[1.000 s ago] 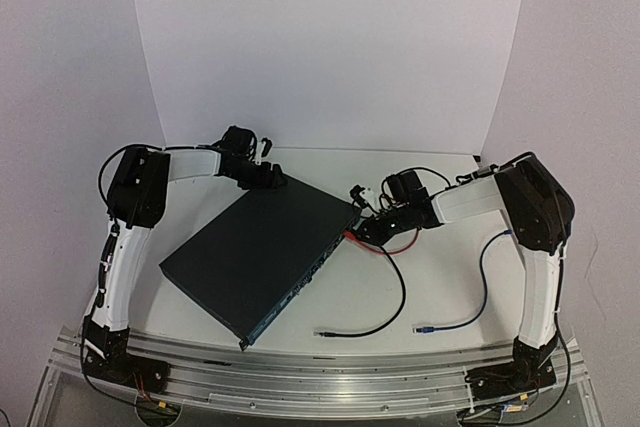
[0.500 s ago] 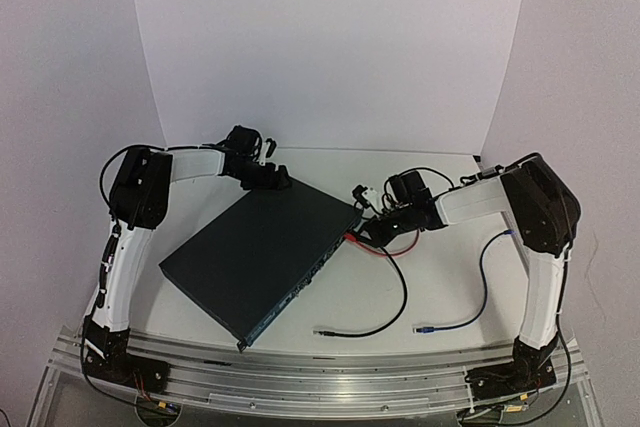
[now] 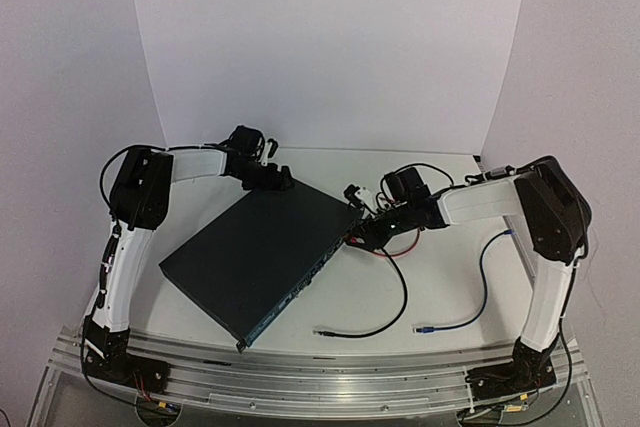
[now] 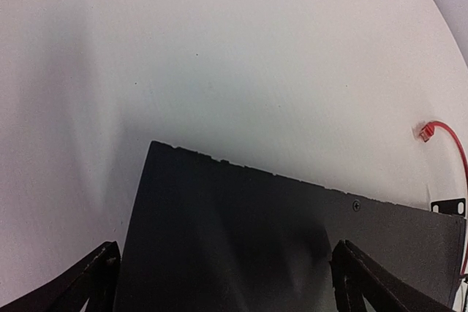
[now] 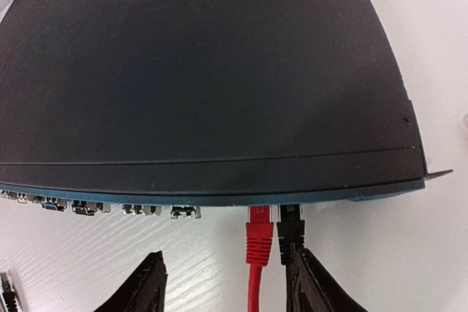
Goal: Insert the plug into the switch port
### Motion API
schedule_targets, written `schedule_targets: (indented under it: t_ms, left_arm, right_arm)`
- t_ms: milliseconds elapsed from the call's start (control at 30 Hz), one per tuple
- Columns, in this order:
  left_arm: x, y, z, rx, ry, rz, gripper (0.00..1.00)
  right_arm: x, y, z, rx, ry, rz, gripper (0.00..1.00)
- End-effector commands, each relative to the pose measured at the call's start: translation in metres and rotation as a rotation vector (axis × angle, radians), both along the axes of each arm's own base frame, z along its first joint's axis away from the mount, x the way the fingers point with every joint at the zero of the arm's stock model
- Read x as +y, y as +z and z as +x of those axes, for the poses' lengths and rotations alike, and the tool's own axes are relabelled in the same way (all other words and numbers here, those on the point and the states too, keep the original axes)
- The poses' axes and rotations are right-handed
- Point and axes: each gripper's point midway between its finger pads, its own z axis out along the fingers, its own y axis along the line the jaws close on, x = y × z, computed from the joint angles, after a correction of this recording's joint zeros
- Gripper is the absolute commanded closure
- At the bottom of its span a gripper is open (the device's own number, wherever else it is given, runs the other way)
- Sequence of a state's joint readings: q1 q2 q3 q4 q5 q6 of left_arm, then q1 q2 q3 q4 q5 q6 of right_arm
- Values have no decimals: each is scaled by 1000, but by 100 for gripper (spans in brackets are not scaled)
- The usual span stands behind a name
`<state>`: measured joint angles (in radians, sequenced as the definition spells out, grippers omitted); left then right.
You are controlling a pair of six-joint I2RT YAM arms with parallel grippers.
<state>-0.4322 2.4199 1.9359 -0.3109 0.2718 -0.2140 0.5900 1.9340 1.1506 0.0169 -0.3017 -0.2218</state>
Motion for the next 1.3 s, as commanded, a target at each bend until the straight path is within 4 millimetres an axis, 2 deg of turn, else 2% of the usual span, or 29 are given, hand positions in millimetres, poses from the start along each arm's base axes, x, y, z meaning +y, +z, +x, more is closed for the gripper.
schedule_targets:
  t_ms: [0,133,233,300,400,600,700,767,833,967,1067,1167,1267]
  left_arm:
    - [-15,90,-13,-105,13,-53,0]
    - [2,139,-20,-196,76,-62,0]
    - [12,168,-39,-238,93,-88,0]
    - [19,183,-54,-269,98,-113,0]
    - [29,194,-73,-287,112,-137,0]
    - [34,190,-95,-261,101,-149,0]
    - [29,181,-101,-239,77,-152,0]
    - [24,175,-104,-226,60,-153,0]
    - [21,170,-105,-215,45,-152,0]
    - [15,161,-106,-194,25,-151,0]
    - [12,156,-107,-186,19,-150,0]
    - [10,153,-108,-183,16,-150,0]
    - [8,151,-108,-182,11,-152,0]
  right_arm:
    - [-15,51,0,-77,-80,32,33]
    - [-38,67,-11,-90,-158,10,17]
    - [-55,73,-28,-50,-187,-29,11]
    - [-66,74,-48,24,-165,-70,9]
    - [-85,74,-81,180,-174,-156,9]
    - [-140,71,-144,509,-333,-395,11]
    - [-149,69,-187,711,-329,-439,17]
    - [-153,62,-202,775,-352,-449,17]
    - [-159,53,-210,807,-378,-471,18]
    - [-158,41,-216,829,-408,-477,21]
    - [-168,26,-221,809,-452,-547,22]
    - [-176,10,-219,766,-506,-604,24]
    - [-170,0,-215,717,-515,-603,26]
